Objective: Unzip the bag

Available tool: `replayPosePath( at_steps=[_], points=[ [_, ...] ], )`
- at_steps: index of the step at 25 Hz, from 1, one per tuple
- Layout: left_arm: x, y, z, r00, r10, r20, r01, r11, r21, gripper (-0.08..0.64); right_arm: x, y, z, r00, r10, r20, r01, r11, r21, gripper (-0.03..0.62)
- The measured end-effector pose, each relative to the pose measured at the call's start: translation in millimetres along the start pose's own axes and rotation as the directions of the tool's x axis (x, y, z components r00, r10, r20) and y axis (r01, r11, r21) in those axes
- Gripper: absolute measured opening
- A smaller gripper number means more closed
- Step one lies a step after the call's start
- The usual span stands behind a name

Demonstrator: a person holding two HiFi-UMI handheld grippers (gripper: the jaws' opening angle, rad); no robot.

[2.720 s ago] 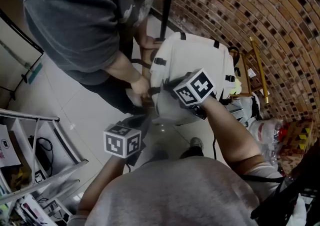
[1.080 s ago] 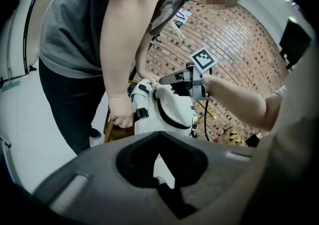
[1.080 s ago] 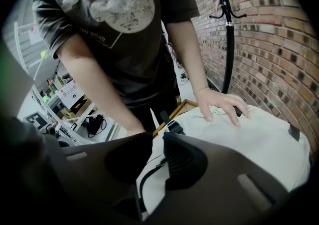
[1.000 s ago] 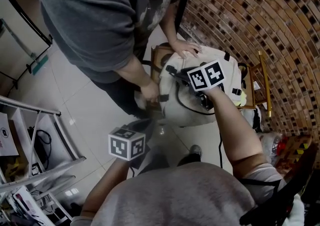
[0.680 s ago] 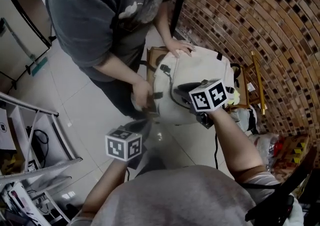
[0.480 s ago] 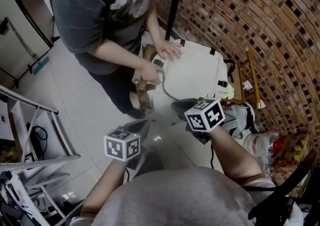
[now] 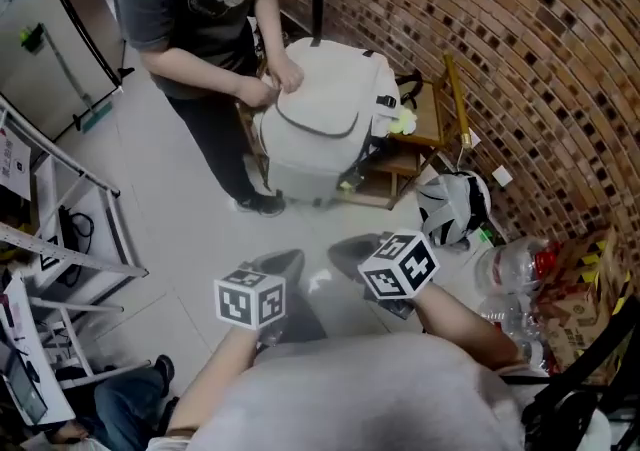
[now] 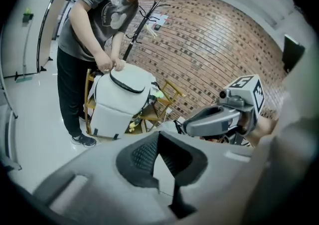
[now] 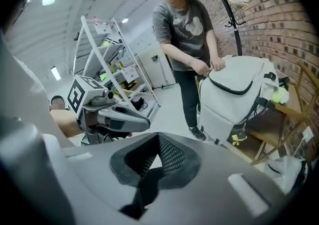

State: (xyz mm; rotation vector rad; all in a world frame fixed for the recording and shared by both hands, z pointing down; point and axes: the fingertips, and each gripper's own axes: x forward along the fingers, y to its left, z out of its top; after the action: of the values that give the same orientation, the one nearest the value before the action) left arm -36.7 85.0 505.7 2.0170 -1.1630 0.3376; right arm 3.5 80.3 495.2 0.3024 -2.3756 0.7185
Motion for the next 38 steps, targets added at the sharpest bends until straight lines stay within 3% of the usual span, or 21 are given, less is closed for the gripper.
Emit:
replayPosePath(
  at_steps=[7,16,27,38],
  points=[
    [-36.5,-73.1,-56.2,0.998,0.055,-0.035,-0.055,0.998,-0.013,0.001,-53.2,42.0,-59.2,0.999,0.023,0.024,-0.024,0.999,0.032,0.000],
    [-59.8,-124.4,-112.7,0.998,0.034,-0.043,-0.035,0.999,-0.029,0.000,-89.2,85.4,-127.2,1.000,-0.008,0.012,0.007,0.998,0.069,0.000],
    [-150.9,-198.9,-227.0,0.998,-0.029,-0.047,0.031,0.999,0.042,0.000,-109.8,225.5,-225.4,0.999,-0.041,0.034,0.038,0.996,0.084,0.000],
    [-213.9,-240.8,-265.4,0.998,-0.055,-0.027,0.057,0.994,0.098,0.002,-145.6,292.6,-254.9,0.990,-0.107,0.091,0.100,0.992,0.081,0.000]
  ],
)
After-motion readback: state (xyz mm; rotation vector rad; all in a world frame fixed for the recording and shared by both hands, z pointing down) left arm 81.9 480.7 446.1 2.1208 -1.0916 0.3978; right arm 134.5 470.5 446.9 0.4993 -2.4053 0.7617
